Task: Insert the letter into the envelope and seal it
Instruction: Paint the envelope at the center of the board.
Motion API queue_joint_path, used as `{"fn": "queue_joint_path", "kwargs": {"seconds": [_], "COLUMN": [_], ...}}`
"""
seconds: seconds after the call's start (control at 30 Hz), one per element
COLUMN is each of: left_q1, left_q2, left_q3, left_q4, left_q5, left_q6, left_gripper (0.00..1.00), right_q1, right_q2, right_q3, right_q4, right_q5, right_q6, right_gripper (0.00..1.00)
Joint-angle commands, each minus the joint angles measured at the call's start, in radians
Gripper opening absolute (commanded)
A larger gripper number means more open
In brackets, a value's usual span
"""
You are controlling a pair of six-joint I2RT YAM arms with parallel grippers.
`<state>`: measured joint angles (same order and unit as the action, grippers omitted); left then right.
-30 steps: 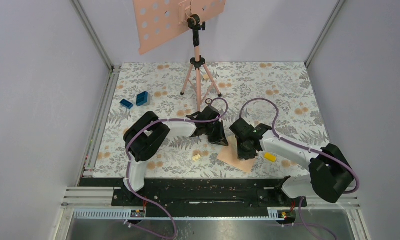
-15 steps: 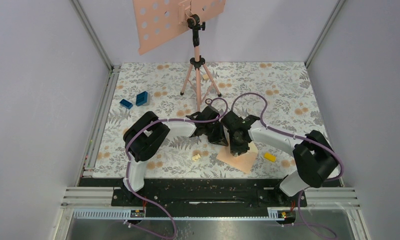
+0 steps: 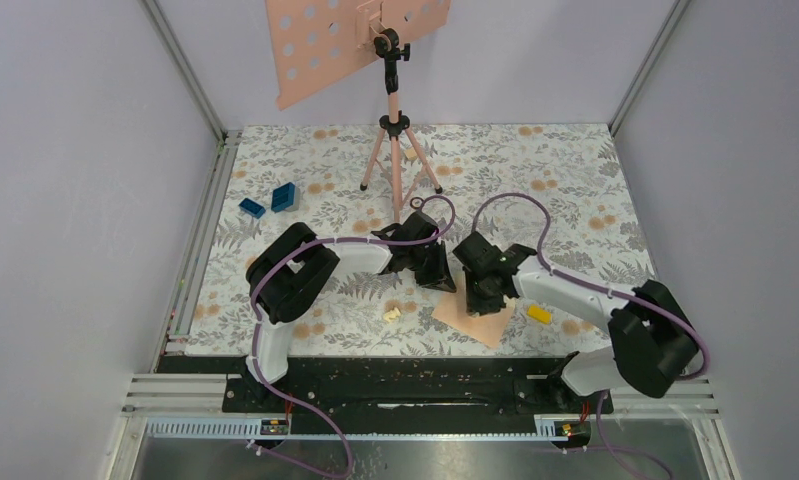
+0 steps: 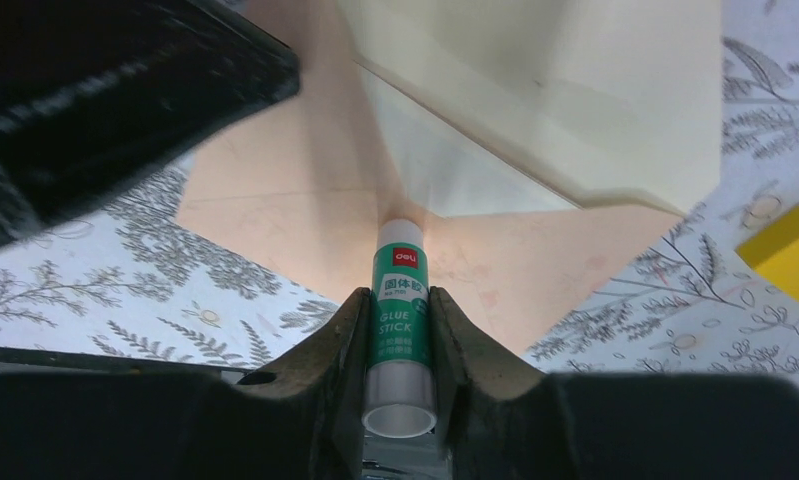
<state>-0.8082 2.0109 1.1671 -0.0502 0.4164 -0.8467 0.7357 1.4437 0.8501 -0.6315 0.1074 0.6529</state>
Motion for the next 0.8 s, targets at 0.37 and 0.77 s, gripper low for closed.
{"fn": "queue_joint_path", "kwargs": {"seconds": [0.37,0.77], "left_q1": [0.000,0.000], "left_q2": [0.019,0.017], "left_q3": [-0.032,-0.031], "left_q4": [-0.086,-0.092], "left_q5": [-0.024,-0.025], "left_q6": [0.026,0.023], "left_gripper": [0.03,0.03], "right_q1": [-0.047,0.004], "right_q2": [-0.067,0.068], "right_q3": [-0.082,0.109], "right_q4": [-0.071,-0.040], "right_q5": [0.006,-0.019], "right_q6": [0.004,-0.007], "right_gripper": [0.00,0.00]}}
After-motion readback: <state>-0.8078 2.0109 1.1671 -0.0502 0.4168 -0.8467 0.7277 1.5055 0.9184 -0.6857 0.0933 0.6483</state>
